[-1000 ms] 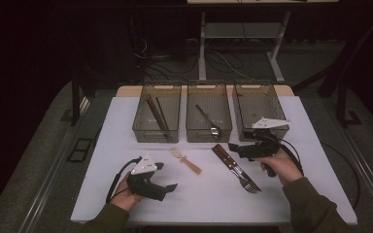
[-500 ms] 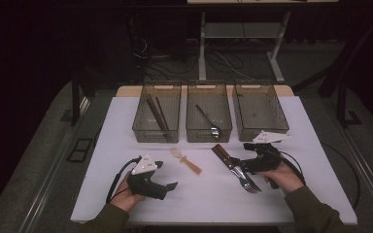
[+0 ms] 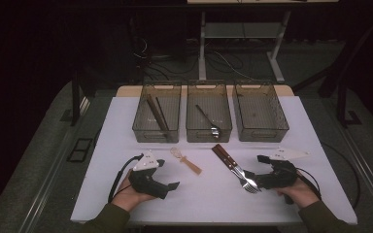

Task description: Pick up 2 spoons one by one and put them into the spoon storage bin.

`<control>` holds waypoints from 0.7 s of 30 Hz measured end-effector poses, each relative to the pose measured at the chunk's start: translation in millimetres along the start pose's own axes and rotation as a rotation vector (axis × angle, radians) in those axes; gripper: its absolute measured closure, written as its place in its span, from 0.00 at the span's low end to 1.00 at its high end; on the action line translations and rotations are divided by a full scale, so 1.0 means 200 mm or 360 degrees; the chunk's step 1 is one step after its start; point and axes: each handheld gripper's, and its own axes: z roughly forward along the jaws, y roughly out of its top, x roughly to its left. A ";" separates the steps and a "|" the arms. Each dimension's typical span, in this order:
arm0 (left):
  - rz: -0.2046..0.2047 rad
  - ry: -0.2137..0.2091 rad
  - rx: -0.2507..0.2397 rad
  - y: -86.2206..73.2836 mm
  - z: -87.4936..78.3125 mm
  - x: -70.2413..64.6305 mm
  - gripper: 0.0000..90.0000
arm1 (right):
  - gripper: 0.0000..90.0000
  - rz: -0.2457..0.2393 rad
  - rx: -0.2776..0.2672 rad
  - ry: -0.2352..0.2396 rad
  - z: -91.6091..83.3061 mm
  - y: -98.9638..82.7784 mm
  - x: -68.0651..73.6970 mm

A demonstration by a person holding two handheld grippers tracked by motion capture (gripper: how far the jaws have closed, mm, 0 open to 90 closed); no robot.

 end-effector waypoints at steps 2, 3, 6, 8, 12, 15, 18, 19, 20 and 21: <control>0.0006 -0.0001 0.0008 0.01 0.01 0.01 0.08 | 0.20 0.0011 -0.0003 -0.0019 -0.02 -0.02 -0.01; 0.0007 -0.0002 0.0012 0.01 0.02 0.02 0.12 | 0.20 0.0012 -0.0001 -0.0023 -0.04 -0.03 -0.01; 0.0005 0.0006 0.0014 0.03 0.04 0.04 0.17 | 0.20 0.0014 0.0000 -0.0029 -0.07 -0.05 -0.02; 0.0007 0.0018 0.0010 0.05 0.04 0.05 0.23 | 0.20 0.0005 0.0004 -0.0033 -0.08 -0.06 -0.02; 0.0023 0.0043 0.0029 0.07 0.05 0.07 0.45 | 0.20 0.0005 0.0022 -0.0022 -0.09 -0.09 -0.01; 0.0048 0.0033 0.0074 0.09 0.08 0.08 0.62 | 0.20 -0.0021 0.0032 -0.0019 -0.09 -0.09 0.00; 0.0058 0.0035 0.0113 0.10 0.11 0.09 0.77 | 0.20 -0.0033 0.0032 -0.0013 -0.09 -0.09 0.00; 0.0050 0.0030 0.0112 0.10 0.11 0.09 0.81 | 0.20 -0.0036 0.0034 -0.0015 -0.08 -0.09 0.00; 0.0048 0.0029 0.0118 0.11 0.12 0.10 0.86 | 0.20 -0.0035 0.0035 -0.0015 -0.08 -0.09 0.00; 0.0039 0.0032 0.0116 0.12 0.13 0.10 0.89 | 0.20 -0.0032 0.0035 -0.0016 -0.08 -0.09 0.00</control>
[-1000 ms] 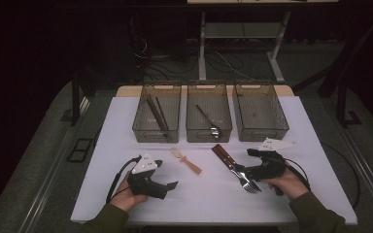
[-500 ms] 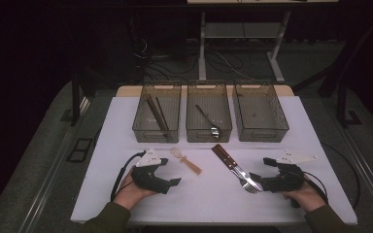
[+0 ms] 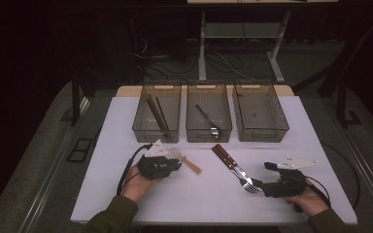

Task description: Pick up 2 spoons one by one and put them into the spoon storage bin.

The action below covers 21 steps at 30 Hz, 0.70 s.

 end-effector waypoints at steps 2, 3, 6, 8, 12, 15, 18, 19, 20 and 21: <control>-0.0004 0.0000 0.0011 0.01 0.02 0.01 0.96 | 0.20 0.0003 0.0000 -0.0001 0.00 0.00 0.00; 0.0004 0.0005 0.0012 0.02 0.03 0.02 0.99 | 0.20 0.0004 0.0000 0.0000 0.00 0.00 0.00; -0.0011 0.0024 0.0013 0.04 0.05 0.05 0.99 | 0.20 0.0005 -0.0006 -0.0002 0.00 0.00 0.00; -0.0012 0.0037 0.0030 0.05 0.07 0.07 0.99 | 0.20 0.0002 -0.0005 0.0001 0.00 0.00 0.00; -0.0032 0.0070 0.0047 0.08 0.12 0.11 0.99 | 0.20 -0.0004 -0.0001 -0.0003 0.00 0.00 0.00; -0.0034 0.0101 0.0062 0.10 0.15 0.12 0.99 | 0.20 -0.0013 0.0006 -0.0010 0.00 0.00 0.00; -0.0047 0.0095 0.0070 0.11 0.18 0.15 0.99 | 0.20 -0.0013 0.0005 -0.0012 0.00 0.00 0.00; -0.0048 0.0089 0.0071 0.11 0.19 0.15 0.99 | 0.20 -0.0013 0.0005 -0.0013 0.00 0.00 0.00; -0.0050 0.0088 0.0091 0.12 0.20 0.15 0.99 | 0.20 -0.0015 0.0005 -0.0014 0.00 0.00 0.00; -0.0039 0.0092 0.0106 0.12 0.21 0.15 0.99 | 0.20 -0.0014 0.0005 -0.0015 0.00 0.00 0.00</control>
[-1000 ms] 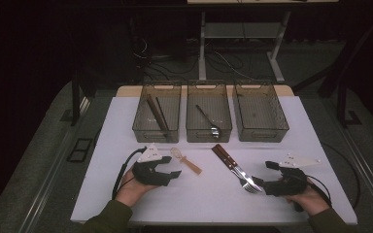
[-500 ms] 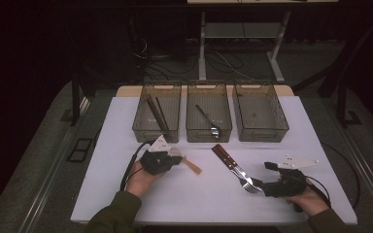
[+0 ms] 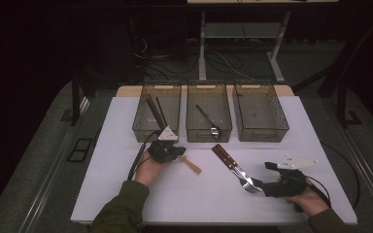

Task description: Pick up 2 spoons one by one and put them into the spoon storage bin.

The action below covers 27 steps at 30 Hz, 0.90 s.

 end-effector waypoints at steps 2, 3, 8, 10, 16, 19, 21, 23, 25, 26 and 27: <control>0.0005 0.0009 0.0025 0.00 0.01 0.00 1.00 | 0.20 -0.0003 -0.0001 0.0001 0.00 0.00 0.00; 0.0008 0.0016 0.0034 0.00 0.01 0.00 0.99 | 0.20 -0.0005 0.0000 0.0000 0.00 0.00 0.00; 0.0008 0.0031 0.0107 0.00 0.03 -0.01 1.00 | 0.20 -0.0010 0.0004 -0.0006 0.00 0.00 0.00; 0.0013 0.0038 0.0122 0.00 0.02 -0.01 1.00 | 0.20 -0.0016 0.0007 -0.0010 0.00 0.00 0.00; 0.0013 0.0046 0.0172 0.00 0.00 -0.02 1.00 | 0.20 -0.0032 0.0007 -0.0017 0.00 0.00 0.00; 0.0026 0.0043 0.0194 -0.01 -0.02 -0.03 1.00 | 0.20 -0.0036 0.0009 -0.0020 0.00 0.00 0.00; 0.0017 0.0040 0.0197 -0.02 -0.03 -0.04 1.00 | 0.20 -0.0041 0.0013 -0.0024 -0.01 0.00 0.00; 0.0017 0.0034 0.0207 -0.03 -0.04 -0.05 1.00 | 0.20 -0.0042 0.0012 -0.0024 0.00 0.00 0.00; 0.0023 0.0026 0.0229 -0.04 -0.06 -0.05 1.00 | 0.20 -0.0043 0.0013 -0.0025 0.00 0.00 0.00; 0.0016 0.0024 0.0233 -0.04 -0.07 -0.06 1.00 | 0.20 -0.0043 0.0015 -0.0025 0.00 0.00 0.00; 0.0019 0.0023 0.0236 -0.05 -0.08 -0.06 1.00 | 0.20 -0.0045 0.0015 -0.0025 0.00 0.00 0.00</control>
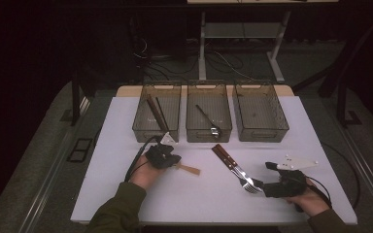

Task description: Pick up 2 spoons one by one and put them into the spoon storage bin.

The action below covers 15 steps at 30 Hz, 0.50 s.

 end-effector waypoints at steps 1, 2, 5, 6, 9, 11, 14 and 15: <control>0.0000 -0.0004 0.0007 -0.01 -0.01 0.00 1.00 | 0.20 -0.0001 0.0001 0.0000 0.00 0.00 0.00; 0.0000 -0.0008 0.0012 -0.01 -0.02 -0.01 1.00 | 0.20 0.0002 0.0003 0.0000 0.00 0.00 0.00; -0.0010 -0.0019 0.0025 -0.04 -0.04 -0.02 1.00 | 0.20 -0.0001 0.0003 0.0000 0.00 0.00 0.00; -0.0010 -0.0021 0.0027 -0.04 -0.04 -0.02 1.00 | 0.20 -0.0003 0.0001 -0.0001 0.00 0.00 0.00; -0.0027 -0.0034 0.0043 -0.07 -0.07 -0.03 1.00 | 0.20 -0.0002 0.0000 -0.0003 0.00 0.00 0.00; -0.0033 -0.0047 0.0039 -0.09 -0.08 -0.04 1.00 | 0.20 0.0001 0.0000 -0.0003 0.00 0.00 0.00; -0.0034 -0.0067 0.0038 -0.12 -0.11 -0.04 1.00 | 0.20 0.0004 -0.0001 -0.0004 0.00 0.00 0.00; -0.0041 -0.0071 0.0037 -0.13 -0.11 -0.05 1.00 | 0.20 0.0000 0.0000 -0.0004 0.00 0.00 0.00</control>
